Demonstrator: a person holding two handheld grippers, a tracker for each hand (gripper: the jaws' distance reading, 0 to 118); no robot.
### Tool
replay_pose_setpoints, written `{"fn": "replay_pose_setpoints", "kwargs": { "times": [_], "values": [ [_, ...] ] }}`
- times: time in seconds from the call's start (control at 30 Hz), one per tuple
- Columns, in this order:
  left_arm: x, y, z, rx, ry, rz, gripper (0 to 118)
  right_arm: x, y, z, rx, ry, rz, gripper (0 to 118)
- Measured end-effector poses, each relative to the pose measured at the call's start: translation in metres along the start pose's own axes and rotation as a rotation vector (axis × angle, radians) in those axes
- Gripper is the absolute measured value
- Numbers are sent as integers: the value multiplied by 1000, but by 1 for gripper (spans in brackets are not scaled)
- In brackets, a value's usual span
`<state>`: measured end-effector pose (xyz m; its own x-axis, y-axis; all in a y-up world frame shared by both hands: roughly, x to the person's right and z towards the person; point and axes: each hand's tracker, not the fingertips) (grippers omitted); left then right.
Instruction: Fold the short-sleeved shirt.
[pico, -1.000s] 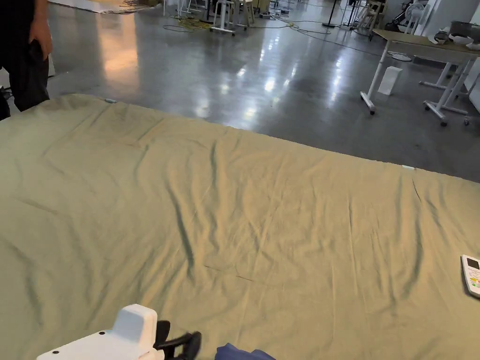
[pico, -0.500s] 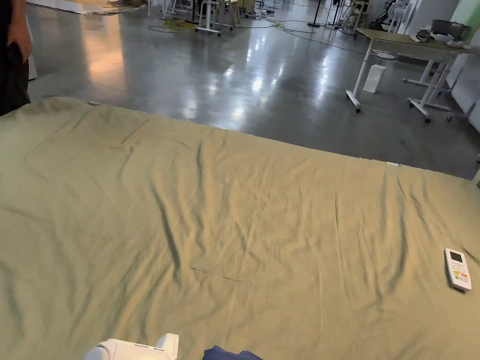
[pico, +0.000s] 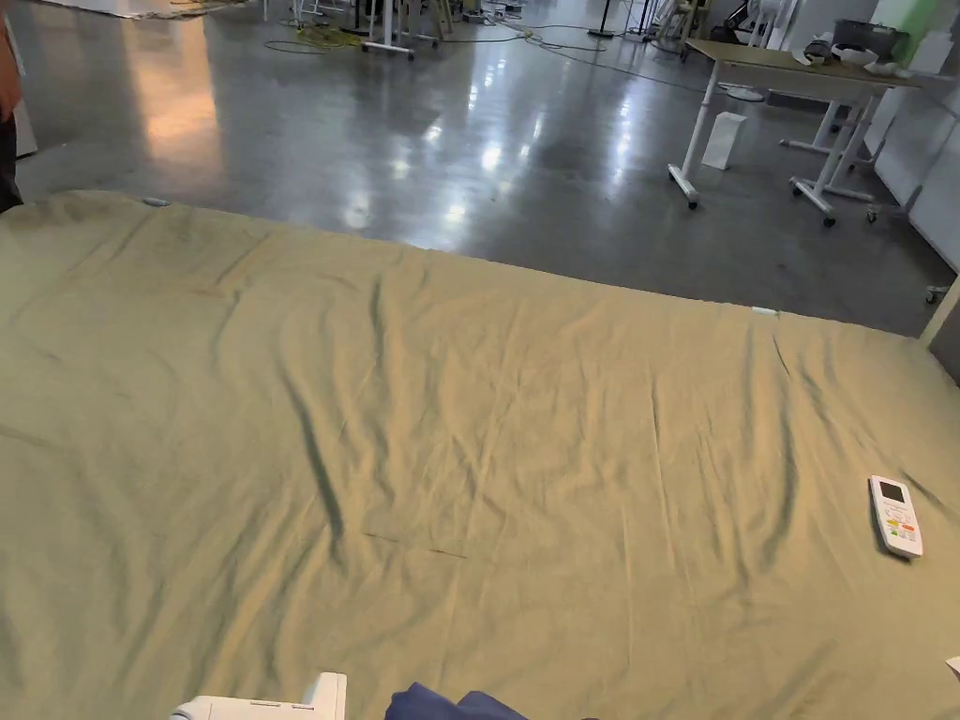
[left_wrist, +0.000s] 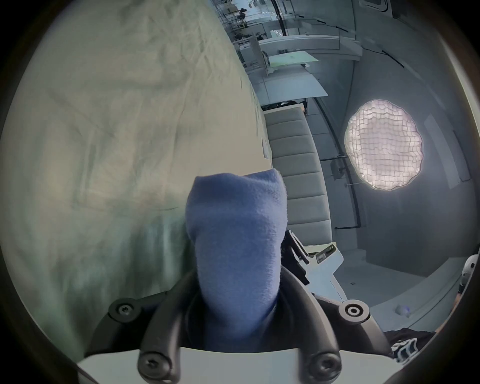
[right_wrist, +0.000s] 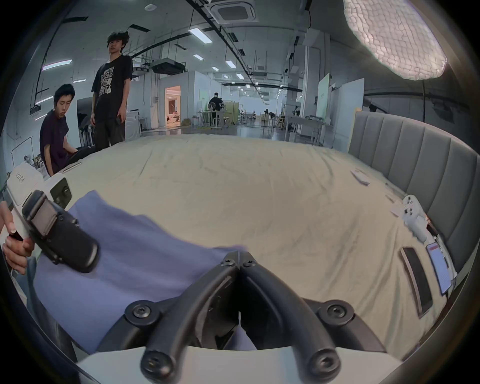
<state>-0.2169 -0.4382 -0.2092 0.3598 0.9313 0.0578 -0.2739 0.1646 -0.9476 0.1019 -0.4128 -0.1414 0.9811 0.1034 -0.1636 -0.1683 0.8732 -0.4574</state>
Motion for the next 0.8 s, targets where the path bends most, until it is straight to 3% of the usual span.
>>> {"fn": "replay_pose_setpoints", "kwargs": {
  "times": [0.13, 0.3, 0.57, 0.8],
  "values": [
    [-6, 17, 57, 37, 2, -17, 21, 23, 36, 2, 58, -36, -28, 0],
    [-25, 55, 162, 88, 138, -26, 21, 56, 94, 14, 136, -93, -44, 0],
    [-28, 117, 313, 142, 437, -44, 21, 93, 144, 30, 236, -172, -62, 0],
    [-29, 167, 392, 130, 838, -60, 21, 97, 145, 33, 236, -206, -64, 0]
  ]
}}
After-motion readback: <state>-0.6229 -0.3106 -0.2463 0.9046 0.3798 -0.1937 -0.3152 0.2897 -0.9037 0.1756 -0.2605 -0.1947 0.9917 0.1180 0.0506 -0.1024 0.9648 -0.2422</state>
